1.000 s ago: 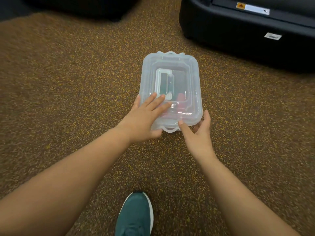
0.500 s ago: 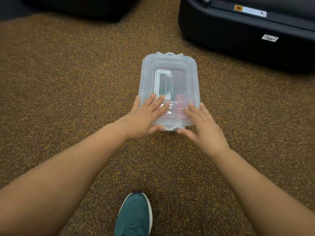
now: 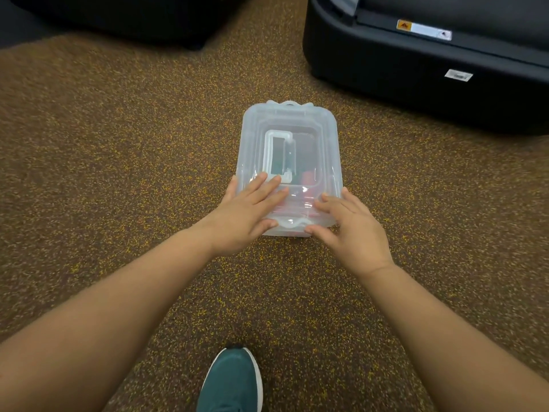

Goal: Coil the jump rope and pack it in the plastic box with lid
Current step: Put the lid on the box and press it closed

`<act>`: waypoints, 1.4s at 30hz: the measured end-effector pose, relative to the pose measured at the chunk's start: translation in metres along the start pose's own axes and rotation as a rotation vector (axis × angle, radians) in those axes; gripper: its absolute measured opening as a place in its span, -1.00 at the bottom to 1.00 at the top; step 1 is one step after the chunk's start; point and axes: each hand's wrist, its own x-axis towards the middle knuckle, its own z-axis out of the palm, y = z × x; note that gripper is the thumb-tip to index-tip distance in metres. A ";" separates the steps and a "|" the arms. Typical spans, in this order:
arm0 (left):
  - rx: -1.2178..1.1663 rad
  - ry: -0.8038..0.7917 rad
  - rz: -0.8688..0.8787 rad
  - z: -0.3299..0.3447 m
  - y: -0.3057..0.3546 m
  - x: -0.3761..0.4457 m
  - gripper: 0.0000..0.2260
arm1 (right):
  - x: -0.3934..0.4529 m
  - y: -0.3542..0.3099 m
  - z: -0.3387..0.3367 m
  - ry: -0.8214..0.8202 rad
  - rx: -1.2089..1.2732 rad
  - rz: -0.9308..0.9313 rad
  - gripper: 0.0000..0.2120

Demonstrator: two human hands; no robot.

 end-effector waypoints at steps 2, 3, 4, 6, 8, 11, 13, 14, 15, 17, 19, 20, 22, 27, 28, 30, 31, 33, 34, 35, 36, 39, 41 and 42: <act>-0.066 0.070 0.005 0.004 0.000 -0.001 -0.45 | 0.000 0.001 0.001 0.020 0.079 0.018 -0.52; -0.134 0.116 -0.022 0.006 0.002 0.000 -0.44 | -0.001 0.000 0.003 0.045 0.147 0.027 -0.55; -0.235 0.177 -0.076 0.008 0.006 0.001 -0.44 | -0.001 -0.001 0.004 0.082 0.227 0.039 -0.58; -0.464 0.305 -0.233 0.009 0.011 0.010 -0.45 | 0.000 -0.004 0.006 0.174 0.343 0.078 -0.63; -0.648 0.379 -0.382 0.009 0.010 0.021 -0.47 | 0.006 -0.006 0.010 0.224 0.411 0.198 -0.58; -0.944 0.449 -0.517 0.002 0.000 0.033 -0.62 | 0.017 -0.008 0.014 0.157 0.647 0.480 -0.53; -1.036 0.458 -0.599 -0.003 0.000 0.036 -0.67 | 0.021 -0.008 0.012 0.103 0.844 0.504 -0.67; -1.033 0.455 -0.606 -0.005 0.001 0.036 -0.67 | 0.022 -0.008 0.009 0.096 0.917 0.492 -0.70; -1.017 0.455 -0.599 -0.006 0.002 0.035 -0.66 | 0.022 -0.009 0.005 0.094 0.981 0.489 -0.72; -1.009 0.456 -0.565 -0.006 0.003 0.036 -0.67 | 0.021 -0.008 -0.003 0.097 1.041 0.483 -0.73; -0.998 0.434 -0.530 -0.010 0.002 0.041 -0.67 | 0.017 -0.005 -0.004 0.120 1.048 0.488 -0.73; -0.991 0.411 -0.505 -0.013 0.001 0.046 -0.66 | 0.014 -0.004 -0.002 0.144 1.048 0.505 -0.73; -0.991 0.354 -0.475 -0.020 0.002 0.056 -0.65 | 0.007 -0.002 0.004 0.208 1.052 0.532 -0.75; -0.975 0.283 -0.495 -0.019 -0.005 0.072 -0.50 | 0.000 -0.006 0.010 0.319 1.085 0.549 -0.76; -0.980 0.282 -0.495 -0.019 -0.007 0.072 -0.57 | 0.002 -0.006 0.011 0.321 1.071 0.556 -0.76; -0.988 0.284 -0.478 -0.020 -0.007 0.071 -0.68 | 0.005 -0.007 0.011 0.320 1.055 0.563 -0.76; -0.991 0.284 -0.472 -0.020 -0.007 0.070 -0.70 | 0.006 -0.007 0.012 0.322 1.056 0.562 -0.76; -1.007 0.298 -0.453 -0.019 -0.006 0.070 -0.71 | 0.007 -0.007 0.012 0.313 1.051 0.559 -0.76; -1.007 0.303 -0.445 -0.019 -0.004 0.070 -0.72 | 0.007 -0.007 0.012 0.303 1.047 0.556 -0.76; -1.007 0.303 -0.441 -0.020 -0.001 0.069 -0.72 | 0.006 -0.007 0.011 0.296 1.049 0.555 -0.75; -0.998 0.306 -0.440 -0.021 -0.001 0.070 -0.73 | 0.006 -0.007 0.011 0.295 1.050 0.553 -0.74; -0.968 0.304 -0.449 -0.020 -0.002 0.069 -0.69 | 0.006 -0.006 0.009 0.288 1.059 0.544 -0.71; -0.973 0.289 -0.463 -0.018 -0.004 0.069 -0.61 | 0.006 -0.006 0.008 0.285 1.061 0.542 -0.70; -0.977 0.286 -0.473 -0.017 -0.006 0.069 -0.58 | 0.005 -0.004 0.009 0.283 1.051 0.537 -0.70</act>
